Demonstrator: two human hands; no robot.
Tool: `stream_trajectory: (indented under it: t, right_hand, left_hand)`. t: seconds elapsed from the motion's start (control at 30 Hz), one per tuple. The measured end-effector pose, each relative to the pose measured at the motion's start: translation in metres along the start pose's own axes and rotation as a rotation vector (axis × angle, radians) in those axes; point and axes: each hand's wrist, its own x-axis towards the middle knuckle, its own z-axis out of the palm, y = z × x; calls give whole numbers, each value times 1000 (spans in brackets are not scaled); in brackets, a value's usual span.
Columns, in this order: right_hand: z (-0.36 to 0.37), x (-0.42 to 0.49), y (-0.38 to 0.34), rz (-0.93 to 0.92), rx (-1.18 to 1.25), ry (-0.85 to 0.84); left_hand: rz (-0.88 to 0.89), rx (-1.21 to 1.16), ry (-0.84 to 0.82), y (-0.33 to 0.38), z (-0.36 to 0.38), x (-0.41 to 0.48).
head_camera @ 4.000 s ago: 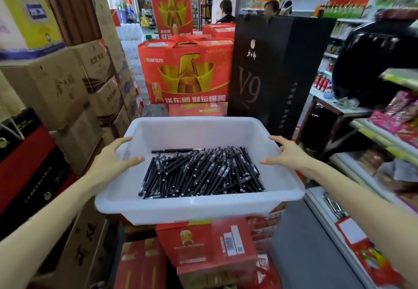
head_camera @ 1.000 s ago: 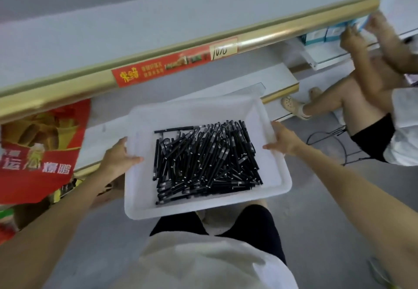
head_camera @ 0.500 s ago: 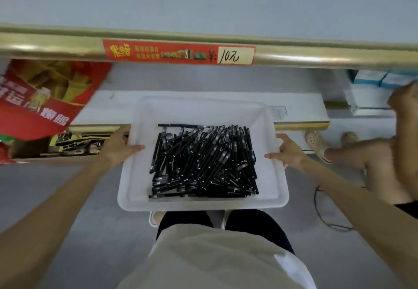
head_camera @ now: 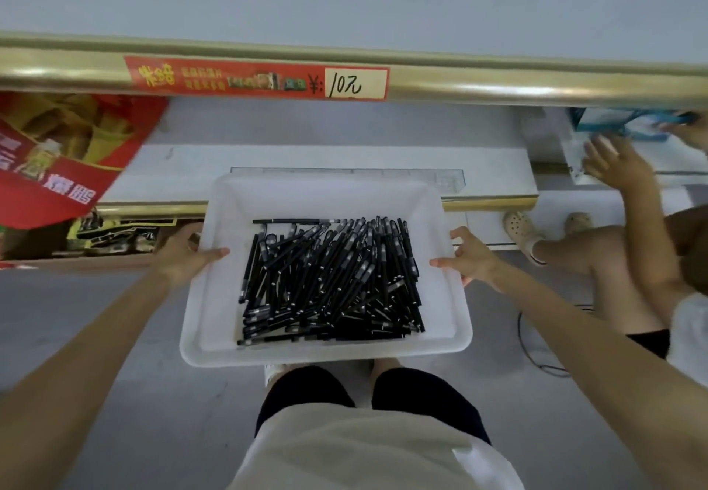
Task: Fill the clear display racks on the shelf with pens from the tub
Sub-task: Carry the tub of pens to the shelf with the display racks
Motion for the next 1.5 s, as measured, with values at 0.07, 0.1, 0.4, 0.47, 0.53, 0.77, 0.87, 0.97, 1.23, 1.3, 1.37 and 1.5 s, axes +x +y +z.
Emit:
stream_trajectory:
  t: [0.07,0.1,0.4,0.47,0.53,0.77,0.87,0.97,1.23,1.3,1.37,1.5]
  right_hand:
    - [5,0,0,18,33,7]
    - [7,-1,0,29,47,11]
    - [8,32,3,38,-54,-27]
    - [10,46,11,15,-134,-48]
    - [11,61,22,-5,-191,-48]
    - [22,116,53,-55,-269,9]
    - [30,139,66,-56,-315,32]
    - [39,158,77,-71,-347,21]
    - [64,206,97,-157,-375,32]
    - [70,216,103,-172,-385,34]
    - [76,227,115,-184,-399,47]
    - [77,245,128,-272,-369,170]
  left_hand:
    - [10,32,-13,6,-4,-2]
    - [14,42,-13,9,-6,-1]
    - [91,33,22,10,7,23]
    - [111,42,33,0,19,30]
    - [146,37,55,-9,31,35]
    - [178,-26,43,-36,77,63]
    - [177,-22,39,-48,99,78]
    - [184,-15,49,-58,122,92]
    - [315,11,43,-96,163,130]
    - [362,-6,56,-107,172,138]
    - [404,-19,87,-120,180,145]
    - [499,-67,121,-133,191,152]
